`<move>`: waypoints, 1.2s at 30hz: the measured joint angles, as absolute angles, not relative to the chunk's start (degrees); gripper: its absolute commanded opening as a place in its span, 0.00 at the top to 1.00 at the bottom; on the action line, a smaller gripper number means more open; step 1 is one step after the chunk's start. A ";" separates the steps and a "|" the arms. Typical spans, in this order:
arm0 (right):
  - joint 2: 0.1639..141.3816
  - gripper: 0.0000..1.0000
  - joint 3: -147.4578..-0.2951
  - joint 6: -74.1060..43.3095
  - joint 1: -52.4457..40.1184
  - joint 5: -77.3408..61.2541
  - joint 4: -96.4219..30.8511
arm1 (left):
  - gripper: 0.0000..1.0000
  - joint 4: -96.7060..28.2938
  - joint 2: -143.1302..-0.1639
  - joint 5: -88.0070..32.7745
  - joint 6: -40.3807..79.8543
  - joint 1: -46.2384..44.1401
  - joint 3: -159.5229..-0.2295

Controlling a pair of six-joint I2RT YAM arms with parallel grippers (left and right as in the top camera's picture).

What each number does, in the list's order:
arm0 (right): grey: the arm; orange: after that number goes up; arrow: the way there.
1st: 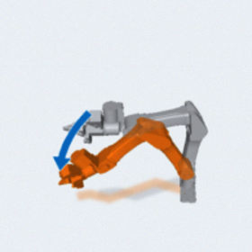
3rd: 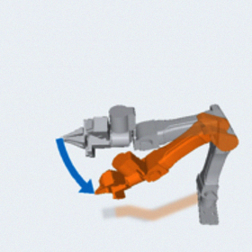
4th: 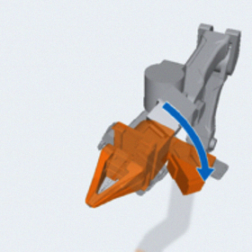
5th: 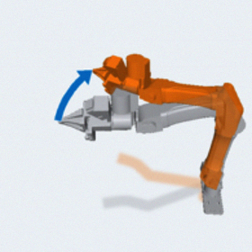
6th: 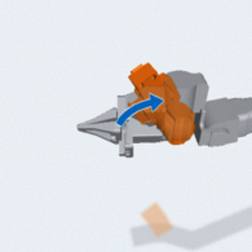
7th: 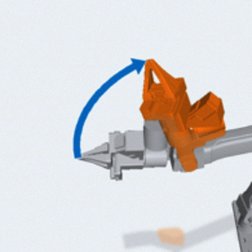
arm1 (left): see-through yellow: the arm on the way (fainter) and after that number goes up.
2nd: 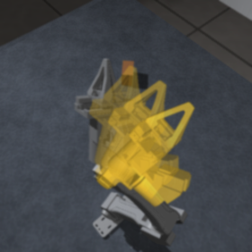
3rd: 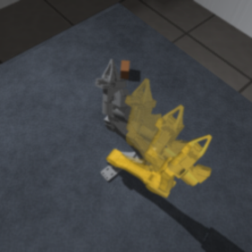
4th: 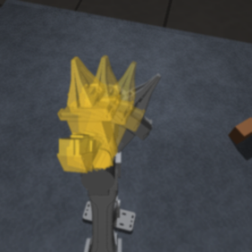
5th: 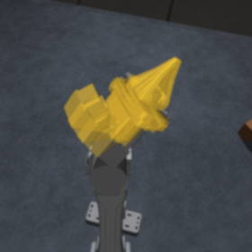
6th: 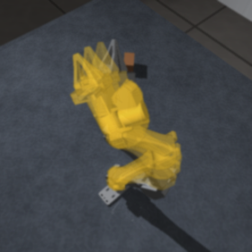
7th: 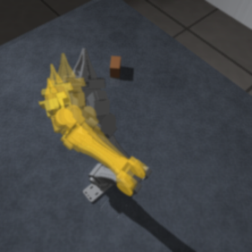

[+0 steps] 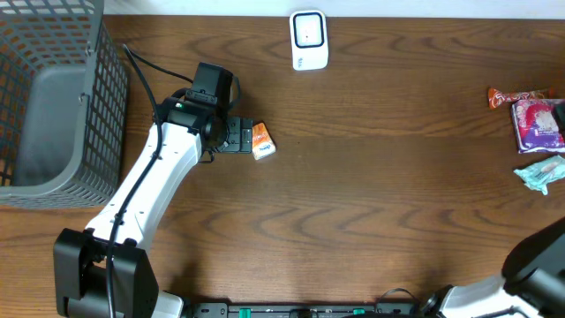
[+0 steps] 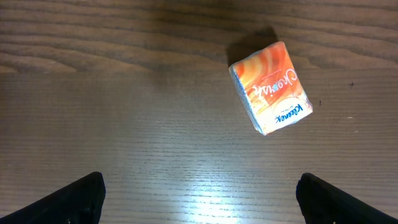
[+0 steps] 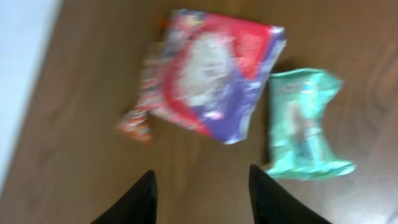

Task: Scan the item barcode
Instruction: 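Carry the green pouch to the far right and drop it, then swing the right gripper back and grasp the orange tissue pack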

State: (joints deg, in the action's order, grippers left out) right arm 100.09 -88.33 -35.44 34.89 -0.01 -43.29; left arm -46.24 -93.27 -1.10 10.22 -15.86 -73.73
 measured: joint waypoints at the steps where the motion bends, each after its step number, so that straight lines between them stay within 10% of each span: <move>1: 99.29 0.46 -88.33 -35.51 34.09 -0.86 -43.16 | 0.02 -46.24 -93.27 -1.10 10.22 -15.86 -73.73; 17: 99.42 0.01 -88.31 -34.35 9.41 -18.96 -41.89 | 0.02 -46.26 -93.27 -1.10 10.22 -15.86 -73.73; 36: 113.91 0.01 -88.31 -22.00 -19.44 -19.46 -36.73 | 0.02 -46.26 -93.27 -1.10 10.22 -15.86 -73.73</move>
